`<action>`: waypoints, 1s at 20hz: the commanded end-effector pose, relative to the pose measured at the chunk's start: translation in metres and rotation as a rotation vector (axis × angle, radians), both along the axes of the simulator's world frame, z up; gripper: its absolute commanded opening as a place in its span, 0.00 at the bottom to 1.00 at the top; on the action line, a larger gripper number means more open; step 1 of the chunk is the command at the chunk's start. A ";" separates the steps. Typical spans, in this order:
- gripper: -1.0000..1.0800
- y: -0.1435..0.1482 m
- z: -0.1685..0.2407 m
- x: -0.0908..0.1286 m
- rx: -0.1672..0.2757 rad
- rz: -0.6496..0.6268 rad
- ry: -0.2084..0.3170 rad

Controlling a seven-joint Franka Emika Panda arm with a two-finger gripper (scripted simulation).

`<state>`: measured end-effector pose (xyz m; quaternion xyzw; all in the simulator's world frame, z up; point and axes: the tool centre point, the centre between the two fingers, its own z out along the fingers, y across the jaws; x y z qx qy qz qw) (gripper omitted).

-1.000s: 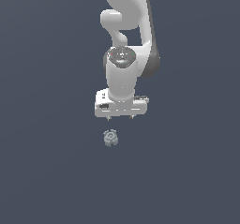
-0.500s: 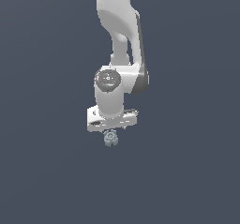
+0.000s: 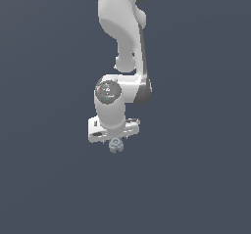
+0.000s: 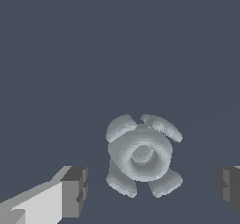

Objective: Pick up the object and move it to a goal position.

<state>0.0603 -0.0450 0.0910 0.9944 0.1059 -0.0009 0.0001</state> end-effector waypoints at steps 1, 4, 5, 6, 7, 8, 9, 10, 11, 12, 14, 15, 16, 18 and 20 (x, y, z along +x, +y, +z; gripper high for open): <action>0.96 0.000 -0.001 0.000 0.000 0.001 0.000; 0.96 0.000 -0.009 0.000 0.000 0.001 -0.001; 0.96 0.000 -0.013 0.000 0.000 0.001 -0.001; 0.96 0.000 -0.018 0.000 0.000 0.001 -0.001; 0.96 0.000 -0.024 0.000 0.000 0.002 -0.001; 0.96 0.000 -0.030 0.000 0.000 0.003 -0.001; 0.96 0.000 -0.035 0.000 0.000 0.003 -0.001; 0.96 0.000 -0.040 0.000 0.000 0.003 -0.001; 0.96 0.000 -0.044 0.000 0.000 0.004 -0.002; 0.96 0.000 -0.047 0.000 0.000 0.004 -0.002; 0.96 0.000 -0.050 0.000 0.000 0.004 -0.002; 0.96 0.000 -0.051 0.000 0.000 0.004 -0.002; 0.96 0.000 -0.051 0.001 0.000 0.004 -0.002; 0.00 0.000 -0.050 0.001 0.000 0.004 -0.002; 0.00 0.000 -0.050 0.001 0.000 0.004 -0.002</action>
